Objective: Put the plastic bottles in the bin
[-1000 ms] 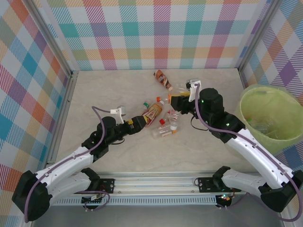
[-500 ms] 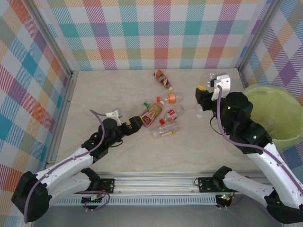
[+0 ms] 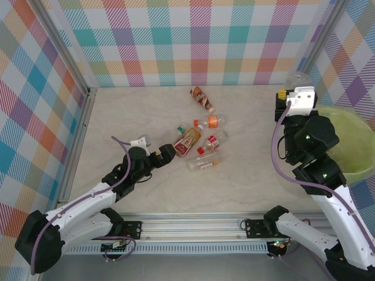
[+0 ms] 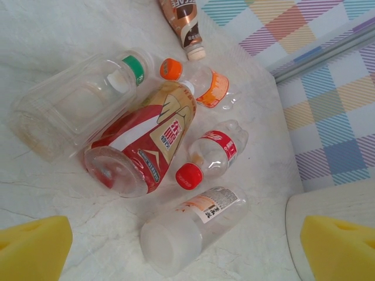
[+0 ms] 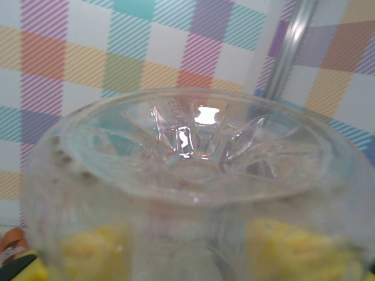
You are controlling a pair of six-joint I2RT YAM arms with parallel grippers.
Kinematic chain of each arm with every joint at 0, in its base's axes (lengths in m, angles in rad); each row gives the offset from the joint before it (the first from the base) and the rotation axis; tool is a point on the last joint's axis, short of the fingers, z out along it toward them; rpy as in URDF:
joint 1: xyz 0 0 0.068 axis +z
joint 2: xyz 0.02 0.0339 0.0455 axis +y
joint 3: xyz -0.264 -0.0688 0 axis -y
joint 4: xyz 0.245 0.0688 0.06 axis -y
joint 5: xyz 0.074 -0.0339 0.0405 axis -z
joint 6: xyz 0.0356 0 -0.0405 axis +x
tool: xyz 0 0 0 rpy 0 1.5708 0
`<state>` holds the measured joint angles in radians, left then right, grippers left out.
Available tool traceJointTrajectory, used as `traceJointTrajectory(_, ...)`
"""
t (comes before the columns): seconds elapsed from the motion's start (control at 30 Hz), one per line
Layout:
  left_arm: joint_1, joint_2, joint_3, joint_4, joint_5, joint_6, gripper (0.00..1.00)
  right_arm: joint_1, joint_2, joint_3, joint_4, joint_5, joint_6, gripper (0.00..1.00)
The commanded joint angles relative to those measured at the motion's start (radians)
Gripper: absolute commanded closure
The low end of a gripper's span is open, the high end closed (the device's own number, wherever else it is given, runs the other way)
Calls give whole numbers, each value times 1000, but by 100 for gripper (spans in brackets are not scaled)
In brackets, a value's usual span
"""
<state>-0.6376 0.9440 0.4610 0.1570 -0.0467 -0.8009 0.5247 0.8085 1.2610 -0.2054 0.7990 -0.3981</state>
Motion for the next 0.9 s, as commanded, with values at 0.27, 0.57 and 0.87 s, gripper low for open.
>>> traceJointTrajectory(0.27,6,5,-8,0,-27,0,0,-265,27,52,-71,148,-15,60)
traceJointTrajectory(0.57,8,4,-4,-11,-26,11,0,-502,111,75,-288,19,180,60)
traceJointTrajectory(0.87,9,9,-1,-17,-35,10,0,-696,171,63,-367,-8,209,56)
